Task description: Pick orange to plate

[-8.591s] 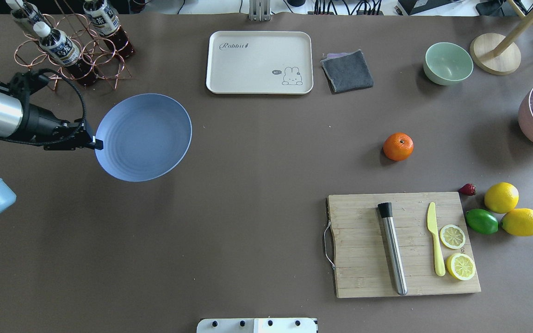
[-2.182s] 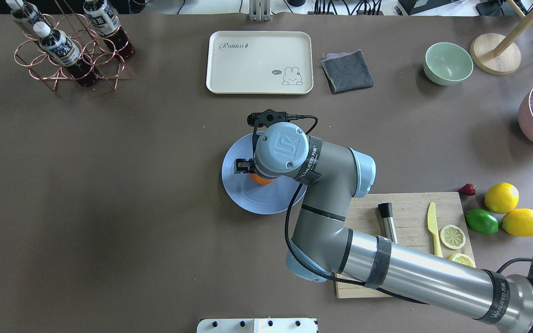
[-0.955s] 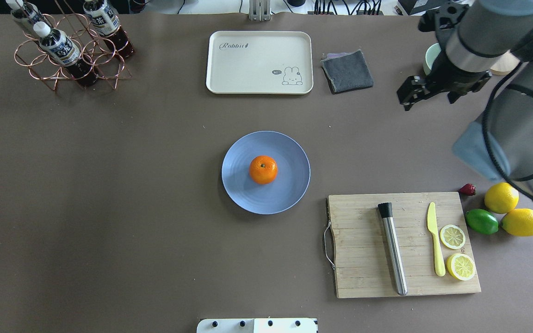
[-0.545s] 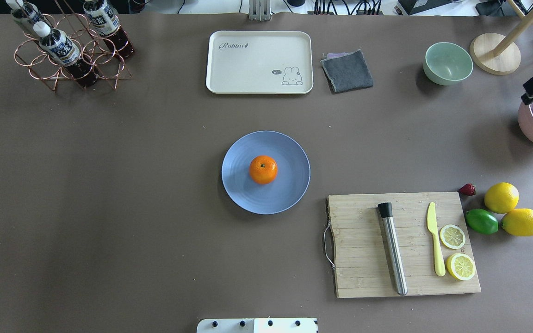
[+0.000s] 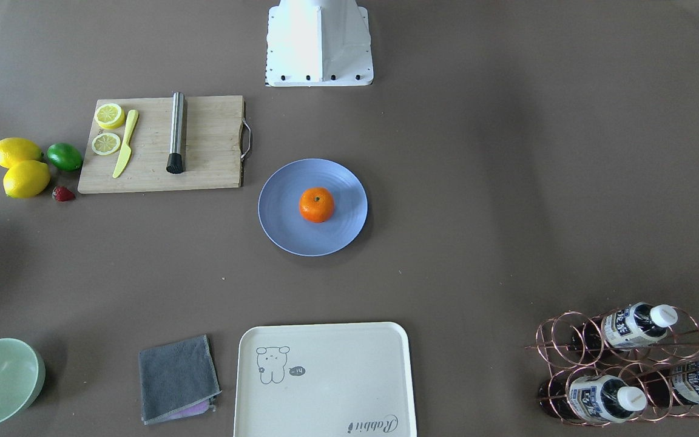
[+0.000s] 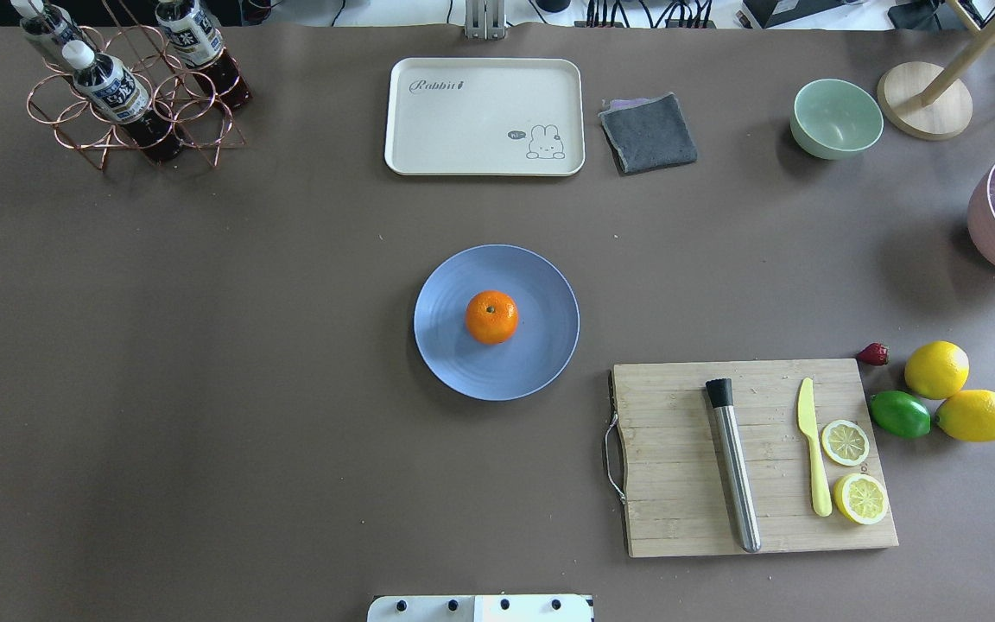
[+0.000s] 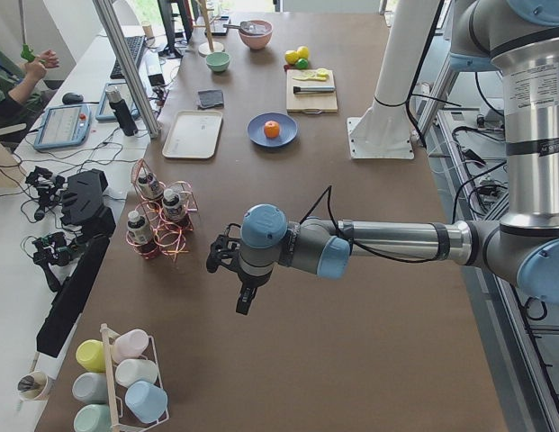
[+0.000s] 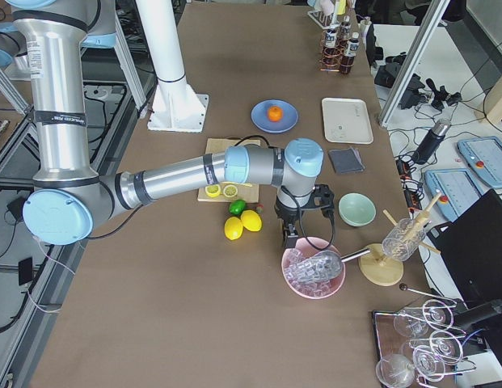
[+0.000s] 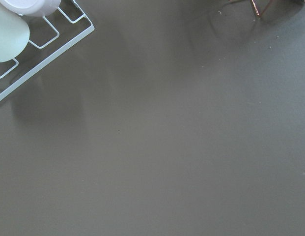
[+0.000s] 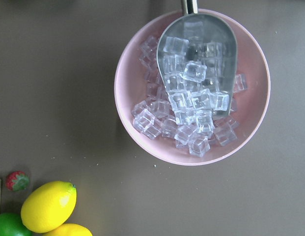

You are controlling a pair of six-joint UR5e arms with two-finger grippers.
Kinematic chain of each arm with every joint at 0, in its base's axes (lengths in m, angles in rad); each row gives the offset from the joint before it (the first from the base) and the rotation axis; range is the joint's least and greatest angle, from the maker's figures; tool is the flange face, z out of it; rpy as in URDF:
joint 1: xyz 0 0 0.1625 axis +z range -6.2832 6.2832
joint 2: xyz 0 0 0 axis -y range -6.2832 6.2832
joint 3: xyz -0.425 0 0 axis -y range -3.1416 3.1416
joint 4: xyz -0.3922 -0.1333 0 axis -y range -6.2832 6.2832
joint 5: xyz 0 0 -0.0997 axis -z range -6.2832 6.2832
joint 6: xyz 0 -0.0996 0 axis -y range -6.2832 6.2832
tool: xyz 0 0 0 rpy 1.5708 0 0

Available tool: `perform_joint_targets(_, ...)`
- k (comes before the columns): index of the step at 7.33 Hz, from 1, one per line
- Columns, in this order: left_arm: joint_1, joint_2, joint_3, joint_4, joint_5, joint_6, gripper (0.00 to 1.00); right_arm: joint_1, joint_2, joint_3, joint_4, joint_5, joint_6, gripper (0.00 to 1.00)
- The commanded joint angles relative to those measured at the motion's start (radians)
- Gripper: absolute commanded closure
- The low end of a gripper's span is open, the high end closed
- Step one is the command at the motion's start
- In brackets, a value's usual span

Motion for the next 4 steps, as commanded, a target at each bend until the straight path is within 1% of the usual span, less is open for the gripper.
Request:
perform_joint_targets(1,-0.002,0.013,0.004,-0.007,-0.009,0.003,0.02,0.029,-0.064,-0.029,0.082,-0.002,-0.014,0.0)
perform_joint_targets(4,-0.004,0.01,0.01,-0.006,0.003,0.007,0.02,0.035,-0.066,-0.036,0.087,0.004,-0.014,0.0)
